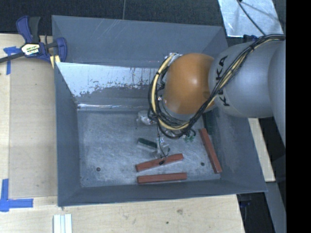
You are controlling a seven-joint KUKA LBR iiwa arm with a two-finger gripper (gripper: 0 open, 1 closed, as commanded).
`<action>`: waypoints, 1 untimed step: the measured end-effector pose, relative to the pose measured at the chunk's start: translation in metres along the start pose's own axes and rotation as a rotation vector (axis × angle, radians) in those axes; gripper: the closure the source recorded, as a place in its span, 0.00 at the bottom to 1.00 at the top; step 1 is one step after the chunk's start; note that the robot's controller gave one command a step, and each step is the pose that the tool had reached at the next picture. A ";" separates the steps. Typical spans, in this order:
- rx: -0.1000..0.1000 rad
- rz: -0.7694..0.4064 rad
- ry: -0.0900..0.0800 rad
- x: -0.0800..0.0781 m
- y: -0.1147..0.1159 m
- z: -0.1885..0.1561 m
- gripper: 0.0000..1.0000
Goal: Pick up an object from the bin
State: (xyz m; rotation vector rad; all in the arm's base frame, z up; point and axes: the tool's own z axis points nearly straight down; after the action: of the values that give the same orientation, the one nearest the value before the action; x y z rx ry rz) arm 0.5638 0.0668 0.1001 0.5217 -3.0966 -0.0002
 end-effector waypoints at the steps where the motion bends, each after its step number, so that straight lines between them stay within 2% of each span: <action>1: -0.001 0.119 0.003 -0.003 0.003 0.031 0.00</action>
Offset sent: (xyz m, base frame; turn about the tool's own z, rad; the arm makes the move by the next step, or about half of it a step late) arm 0.0017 0.0038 -0.0301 0.1190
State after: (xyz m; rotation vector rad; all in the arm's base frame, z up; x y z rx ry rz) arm 0.5654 0.0702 0.0694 0.3358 -3.1191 -0.0005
